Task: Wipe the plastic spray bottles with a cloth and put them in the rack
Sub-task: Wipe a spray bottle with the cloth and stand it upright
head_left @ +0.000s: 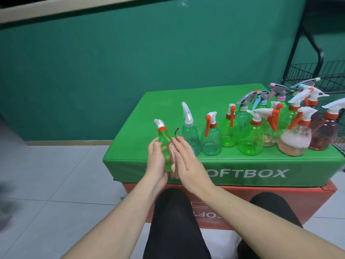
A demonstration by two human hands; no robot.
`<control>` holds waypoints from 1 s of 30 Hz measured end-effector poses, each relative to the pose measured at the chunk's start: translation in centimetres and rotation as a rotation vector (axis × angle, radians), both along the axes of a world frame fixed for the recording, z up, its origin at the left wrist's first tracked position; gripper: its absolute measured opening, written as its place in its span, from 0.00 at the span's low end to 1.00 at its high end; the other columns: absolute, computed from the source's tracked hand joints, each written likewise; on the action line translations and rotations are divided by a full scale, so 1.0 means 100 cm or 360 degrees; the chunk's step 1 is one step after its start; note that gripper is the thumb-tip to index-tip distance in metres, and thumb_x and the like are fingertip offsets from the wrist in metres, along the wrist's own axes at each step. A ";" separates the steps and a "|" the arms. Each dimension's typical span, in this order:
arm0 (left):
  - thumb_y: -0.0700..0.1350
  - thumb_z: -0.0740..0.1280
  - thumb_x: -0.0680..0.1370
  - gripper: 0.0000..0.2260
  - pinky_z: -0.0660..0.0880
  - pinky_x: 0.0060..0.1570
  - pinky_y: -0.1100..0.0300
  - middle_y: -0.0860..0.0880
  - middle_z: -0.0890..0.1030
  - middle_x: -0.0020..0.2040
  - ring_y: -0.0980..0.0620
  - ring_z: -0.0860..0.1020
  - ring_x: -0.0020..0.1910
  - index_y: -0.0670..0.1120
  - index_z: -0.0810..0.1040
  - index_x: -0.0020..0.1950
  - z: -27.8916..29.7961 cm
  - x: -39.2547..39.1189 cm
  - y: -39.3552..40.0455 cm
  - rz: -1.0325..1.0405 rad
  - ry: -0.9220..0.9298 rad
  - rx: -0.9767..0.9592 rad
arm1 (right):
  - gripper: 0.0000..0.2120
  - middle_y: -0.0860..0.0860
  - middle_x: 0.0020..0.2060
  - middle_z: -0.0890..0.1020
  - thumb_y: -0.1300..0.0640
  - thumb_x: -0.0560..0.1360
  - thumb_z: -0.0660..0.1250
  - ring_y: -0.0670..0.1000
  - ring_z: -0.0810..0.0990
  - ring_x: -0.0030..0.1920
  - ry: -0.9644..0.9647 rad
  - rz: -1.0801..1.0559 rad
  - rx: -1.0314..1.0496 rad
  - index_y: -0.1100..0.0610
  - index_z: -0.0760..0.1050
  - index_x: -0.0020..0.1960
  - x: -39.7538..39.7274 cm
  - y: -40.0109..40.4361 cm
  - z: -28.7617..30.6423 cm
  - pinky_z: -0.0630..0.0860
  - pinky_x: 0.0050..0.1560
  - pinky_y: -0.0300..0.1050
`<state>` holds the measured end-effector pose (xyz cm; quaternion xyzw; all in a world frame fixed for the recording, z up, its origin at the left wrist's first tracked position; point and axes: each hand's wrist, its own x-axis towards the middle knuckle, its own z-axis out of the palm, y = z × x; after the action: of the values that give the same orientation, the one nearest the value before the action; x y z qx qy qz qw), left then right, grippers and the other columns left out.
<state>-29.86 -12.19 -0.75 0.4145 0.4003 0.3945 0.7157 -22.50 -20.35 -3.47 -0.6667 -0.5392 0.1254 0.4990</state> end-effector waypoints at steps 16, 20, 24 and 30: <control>0.54 0.68 0.81 0.15 0.79 0.52 0.54 0.60 0.84 0.55 0.63 0.82 0.52 0.59 0.76 0.67 -0.004 -0.003 -0.008 -0.0216 0.0139 0.0257 | 0.23 0.40 0.80 0.54 0.54 0.87 0.50 0.36 0.48 0.79 -0.0196 -0.0043 0.0033 0.50 0.57 0.81 0.013 -0.001 -0.002 0.48 0.80 0.40; 0.56 0.66 0.80 0.19 0.79 0.50 0.56 0.53 0.81 0.64 0.56 0.80 0.61 0.56 0.74 0.70 -0.007 0.000 -0.019 -0.0291 0.0189 0.0304 | 0.24 0.46 0.81 0.57 0.53 0.86 0.50 0.40 0.51 0.80 -0.0227 -0.0034 0.0002 0.52 0.59 0.81 0.023 0.009 0.008 0.52 0.81 0.45; 0.63 0.65 0.67 0.31 0.75 0.65 0.39 0.50 0.80 0.66 0.48 0.78 0.66 0.57 0.73 0.70 -0.014 0.001 -0.022 -0.0260 0.0164 0.0294 | 0.22 0.42 0.81 0.57 0.53 0.87 0.52 0.36 0.53 0.79 -0.0054 -0.0013 -0.0117 0.49 0.61 0.80 0.025 0.014 0.022 0.53 0.76 0.36; 0.59 0.63 0.73 0.19 0.74 0.66 0.37 0.49 0.80 0.63 0.45 0.79 0.63 0.60 0.73 0.64 -0.015 -0.006 -0.018 -0.0203 0.0216 0.0235 | 0.21 0.40 0.76 0.67 0.48 0.86 0.52 0.43 0.65 0.75 0.0465 -0.0017 -0.0220 0.41 0.65 0.78 0.025 0.028 0.032 0.62 0.69 0.40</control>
<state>-30.42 -14.02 -2.21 0.5165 0.3904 0.3478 0.6781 -19.97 -17.55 -0.22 -0.6771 -0.4474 0.2551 0.5256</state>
